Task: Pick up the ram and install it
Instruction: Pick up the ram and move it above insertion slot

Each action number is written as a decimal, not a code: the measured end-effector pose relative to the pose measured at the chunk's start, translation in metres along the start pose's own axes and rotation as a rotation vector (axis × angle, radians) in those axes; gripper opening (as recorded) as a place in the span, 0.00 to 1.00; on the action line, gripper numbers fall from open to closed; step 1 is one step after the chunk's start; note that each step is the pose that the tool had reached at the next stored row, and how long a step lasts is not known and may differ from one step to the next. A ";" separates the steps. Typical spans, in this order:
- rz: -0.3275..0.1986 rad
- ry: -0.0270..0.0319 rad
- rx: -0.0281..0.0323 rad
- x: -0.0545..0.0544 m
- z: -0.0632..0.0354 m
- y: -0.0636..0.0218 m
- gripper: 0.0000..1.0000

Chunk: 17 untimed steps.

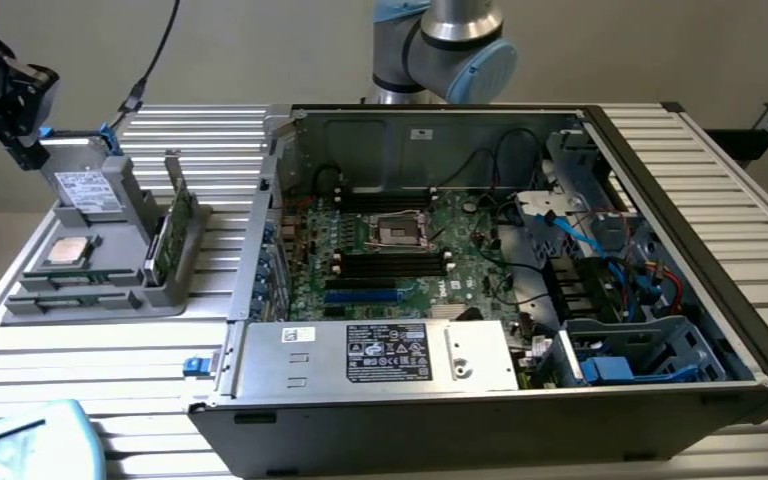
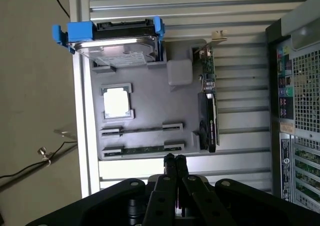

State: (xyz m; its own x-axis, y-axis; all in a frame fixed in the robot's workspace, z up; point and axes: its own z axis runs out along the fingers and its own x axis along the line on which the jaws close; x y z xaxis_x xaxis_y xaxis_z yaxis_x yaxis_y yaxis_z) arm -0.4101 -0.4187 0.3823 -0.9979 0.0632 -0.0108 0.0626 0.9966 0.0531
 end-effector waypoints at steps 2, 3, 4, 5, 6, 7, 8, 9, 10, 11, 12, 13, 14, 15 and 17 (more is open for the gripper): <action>-0.012 0.0008 -0.0013 0.000 0.0012 -0.0001 0.10; -0.028 0.0018 -0.0028 0.001 0.0022 -0.0001 0.10; -0.045 0.0028 -0.0047 0.001 0.0032 -0.0002 0.10; -0.063 0.0038 -0.0064 0.001 0.0042 -0.0003 0.10; -0.081 0.0048 -0.0074 0.001 0.0052 -0.0003 0.10; -0.098 0.0059 -0.0081 0.001 0.0059 -0.0004 0.10; -0.117 0.0070 -0.0086 0.001 0.0067 -0.0004 0.10; -0.136 0.0080 -0.0091 0.001 0.0074 -0.0005 0.10; -0.154 0.0091 -0.0095 0.001 0.0081 -0.0005 0.10; -0.171 0.0100 -0.0100 0.001 0.0087 -0.0005 0.10; -0.190 0.0110 -0.0104 0.001 0.0093 -0.0006 0.10; -0.208 0.0121 -0.0107 0.001 0.0099 -0.0006 0.10; -0.226 0.0132 -0.0110 0.001 0.0104 -0.0006 0.10; -0.244 0.0142 -0.0113 0.001 0.0110 -0.0007 0.10; -0.282 0.0163 -0.0119 0.001 0.0122 -0.0007 0.10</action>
State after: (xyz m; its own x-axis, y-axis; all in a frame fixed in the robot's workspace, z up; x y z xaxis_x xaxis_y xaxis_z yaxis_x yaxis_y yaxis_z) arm -0.4112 -0.4187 0.3700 -0.9761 -0.2172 -0.0107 -0.2174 0.9741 0.0619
